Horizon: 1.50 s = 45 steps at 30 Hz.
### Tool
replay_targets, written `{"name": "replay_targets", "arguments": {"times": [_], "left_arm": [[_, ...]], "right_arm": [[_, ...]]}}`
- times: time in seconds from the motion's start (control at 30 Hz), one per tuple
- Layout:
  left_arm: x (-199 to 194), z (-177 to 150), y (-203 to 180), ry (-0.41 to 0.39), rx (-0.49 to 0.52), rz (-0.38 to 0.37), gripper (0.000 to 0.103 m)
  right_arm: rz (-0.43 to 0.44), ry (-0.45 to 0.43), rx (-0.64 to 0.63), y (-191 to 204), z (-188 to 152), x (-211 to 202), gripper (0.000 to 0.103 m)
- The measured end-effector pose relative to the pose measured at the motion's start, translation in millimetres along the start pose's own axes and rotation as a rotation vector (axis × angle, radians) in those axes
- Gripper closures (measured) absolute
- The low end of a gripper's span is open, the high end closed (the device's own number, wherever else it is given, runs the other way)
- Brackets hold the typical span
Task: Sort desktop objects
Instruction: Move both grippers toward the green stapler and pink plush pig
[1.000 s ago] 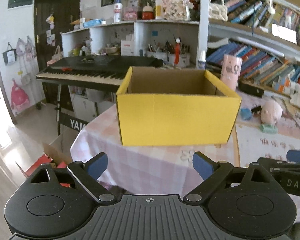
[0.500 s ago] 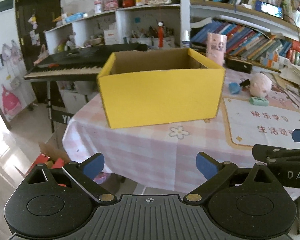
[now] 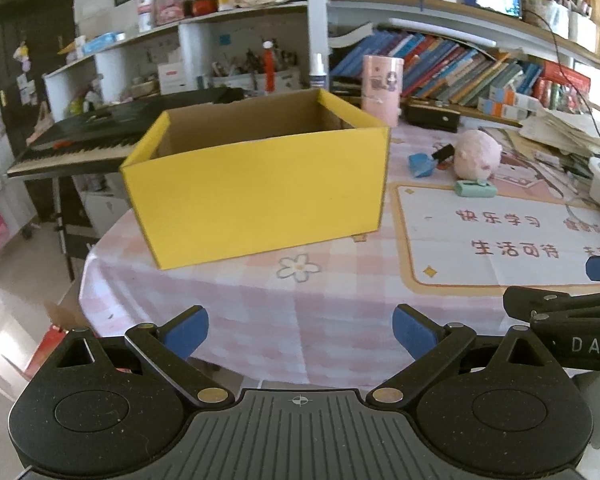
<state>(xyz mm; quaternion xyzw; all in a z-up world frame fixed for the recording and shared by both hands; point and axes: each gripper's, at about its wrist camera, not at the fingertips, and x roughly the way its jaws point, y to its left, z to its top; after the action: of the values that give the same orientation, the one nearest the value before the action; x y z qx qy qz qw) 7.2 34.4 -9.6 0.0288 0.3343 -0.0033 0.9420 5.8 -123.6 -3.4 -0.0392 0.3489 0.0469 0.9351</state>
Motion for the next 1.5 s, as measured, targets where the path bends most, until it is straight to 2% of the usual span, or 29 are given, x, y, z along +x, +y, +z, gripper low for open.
{"name": "replay_targets", "arguments": {"times": [0.43, 0.87, 1.3, 1.5], "left_arm": [[20.3, 17.6, -36.8, 0.005, 0.046, -0.039, 0.003], [46.6, 41.5, -95.6, 0.014, 0.101, -0.079, 0.003], [79.4, 62.8, -147.5, 0.03, 0.083, -0.082, 0.003], [93.8, 76.4, -166.4, 0.014, 0.053, -0.069, 0.003]], "right_arm": [[-0.046, 0.007, 0.044, -37.4, 5.0, 11.5, 0.012], [-0.092, 0.009, 0.097, -101.0, 20.1, 28.5, 0.012], [-0.068, 0.007, 0.054, -154.9, 49.3, 63.9, 0.012], [-0.032, -0.037, 0.019, -175.9, 66.0, 78.7, 0.012]]}}
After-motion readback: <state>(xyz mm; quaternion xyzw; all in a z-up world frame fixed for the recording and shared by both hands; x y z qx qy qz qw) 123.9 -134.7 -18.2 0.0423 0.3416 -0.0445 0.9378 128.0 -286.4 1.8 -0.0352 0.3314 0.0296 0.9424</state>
